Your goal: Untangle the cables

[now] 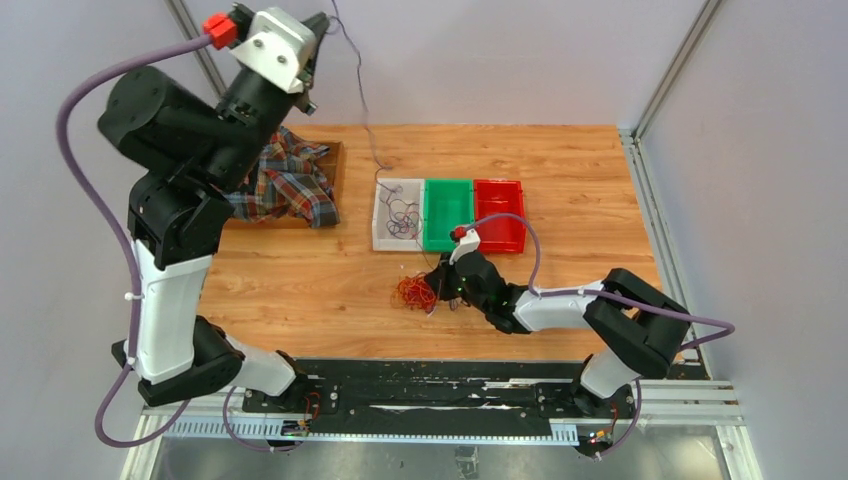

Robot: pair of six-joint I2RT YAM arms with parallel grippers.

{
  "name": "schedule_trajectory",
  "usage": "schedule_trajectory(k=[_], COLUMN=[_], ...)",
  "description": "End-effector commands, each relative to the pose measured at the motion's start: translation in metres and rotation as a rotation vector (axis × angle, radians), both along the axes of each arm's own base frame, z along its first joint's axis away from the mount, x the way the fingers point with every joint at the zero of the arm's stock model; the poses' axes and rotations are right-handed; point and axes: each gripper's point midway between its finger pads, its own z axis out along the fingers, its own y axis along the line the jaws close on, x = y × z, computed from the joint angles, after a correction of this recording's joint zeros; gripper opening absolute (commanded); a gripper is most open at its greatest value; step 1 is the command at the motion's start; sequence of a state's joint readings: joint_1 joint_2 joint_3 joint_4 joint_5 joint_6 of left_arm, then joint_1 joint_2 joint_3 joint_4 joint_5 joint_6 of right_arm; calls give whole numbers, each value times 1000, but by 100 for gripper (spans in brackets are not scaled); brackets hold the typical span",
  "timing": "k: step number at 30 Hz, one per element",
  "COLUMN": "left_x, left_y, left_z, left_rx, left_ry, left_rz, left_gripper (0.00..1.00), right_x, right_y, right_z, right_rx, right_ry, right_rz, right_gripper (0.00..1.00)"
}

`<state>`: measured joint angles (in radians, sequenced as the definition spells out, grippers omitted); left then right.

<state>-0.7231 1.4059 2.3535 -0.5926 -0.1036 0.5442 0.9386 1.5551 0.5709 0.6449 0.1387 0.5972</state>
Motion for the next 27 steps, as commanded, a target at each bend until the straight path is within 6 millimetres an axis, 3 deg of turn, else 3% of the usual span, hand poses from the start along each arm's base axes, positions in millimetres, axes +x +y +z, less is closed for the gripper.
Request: schedule_trajectory(k=[1,6,16,20,23,27], left_x=[-17,-33,-69,-47,-23,0], left_y=[43,72,98,71,46,29], left_z=[68,110,166,139,100,47], left_rx=[-165,-293,-394,-288,-195,-129], left_ry=[-234,-402,-661,-574,-439,-271], left_rz=[139,231,294,239,188,163], left_gripper=[0,0,1,1,0,0], right_x=[-17,-23,-29,-28,-27,-25], right_y=[-1,-5,-13,-10,-7,-8], right_z=[-22,-33,-49,-42,-29,-2], right_rx=[-42,-60,-101,-82,-59,-28], right_ry=[64,91,147,132,102,40], right_rz=[11,-3,-37,-28,-6,4], right_gripper=[1,1,0,1,0,1])
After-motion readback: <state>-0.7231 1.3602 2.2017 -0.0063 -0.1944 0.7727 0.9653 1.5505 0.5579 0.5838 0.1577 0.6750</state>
